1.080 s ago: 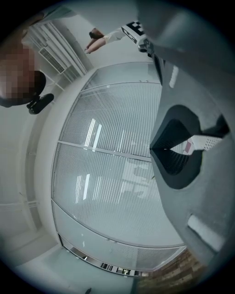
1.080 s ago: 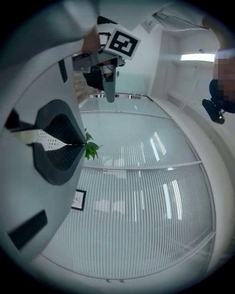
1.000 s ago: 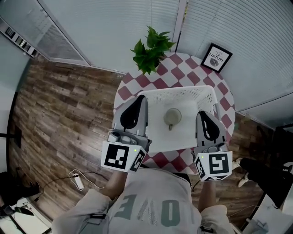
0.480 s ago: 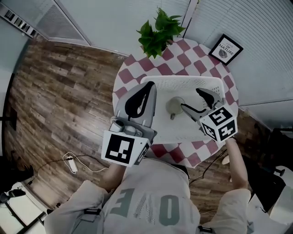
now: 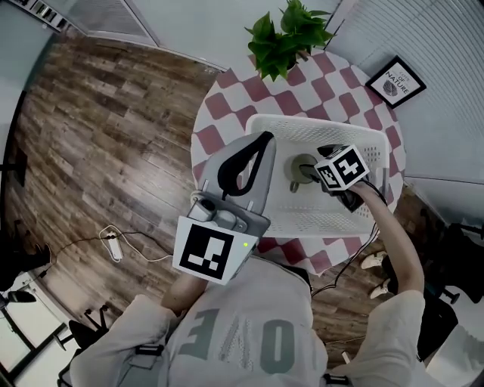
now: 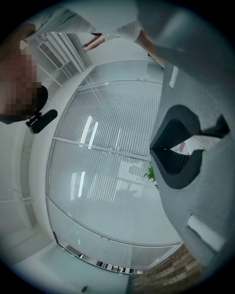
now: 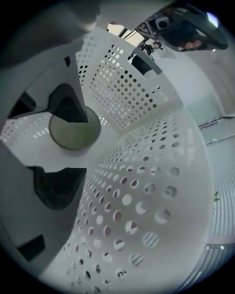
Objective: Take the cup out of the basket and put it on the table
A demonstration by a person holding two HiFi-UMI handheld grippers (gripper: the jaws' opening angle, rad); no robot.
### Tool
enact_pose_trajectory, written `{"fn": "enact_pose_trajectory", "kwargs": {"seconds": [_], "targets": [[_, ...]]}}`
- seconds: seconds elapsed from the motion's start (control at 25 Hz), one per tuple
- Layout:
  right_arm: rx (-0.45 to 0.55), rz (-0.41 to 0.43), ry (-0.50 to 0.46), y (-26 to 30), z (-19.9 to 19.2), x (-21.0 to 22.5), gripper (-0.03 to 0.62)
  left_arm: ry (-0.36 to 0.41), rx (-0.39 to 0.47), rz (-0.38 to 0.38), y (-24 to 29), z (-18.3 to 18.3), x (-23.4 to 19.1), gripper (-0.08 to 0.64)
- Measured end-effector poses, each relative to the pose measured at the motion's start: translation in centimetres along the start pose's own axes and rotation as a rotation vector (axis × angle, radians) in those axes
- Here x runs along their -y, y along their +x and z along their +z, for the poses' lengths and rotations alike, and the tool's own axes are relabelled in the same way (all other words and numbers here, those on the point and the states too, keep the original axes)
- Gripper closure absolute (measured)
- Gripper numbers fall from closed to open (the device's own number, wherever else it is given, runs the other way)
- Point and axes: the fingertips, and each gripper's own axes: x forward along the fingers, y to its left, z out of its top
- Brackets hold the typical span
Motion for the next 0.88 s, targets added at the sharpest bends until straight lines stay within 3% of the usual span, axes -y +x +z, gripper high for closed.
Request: {"fn": "enact_pose_trajectory", "kwargs": {"seconds": [0.36, 0.64, 0.88], "targets": [[-0.15, -0.025, 0.001, 4.6, -1.8, 2.0, 0.281, -0.017, -0.012, 0.036, 0.5, -1.0, -1.4, 0.555], [-0.189, -0.029, -0.032, 5.8, -2.4, 1.9, 0.3, -0.019, -0.022, 0.038, 0.8, -1.4, -1.4, 0.554], [-0.21, 0.006, 0.004, 6.6, -2.5, 1.9, 0.375, -0.03, -0.024, 0.05, 0.5, -1.5, -1.5, 0.555]]}}
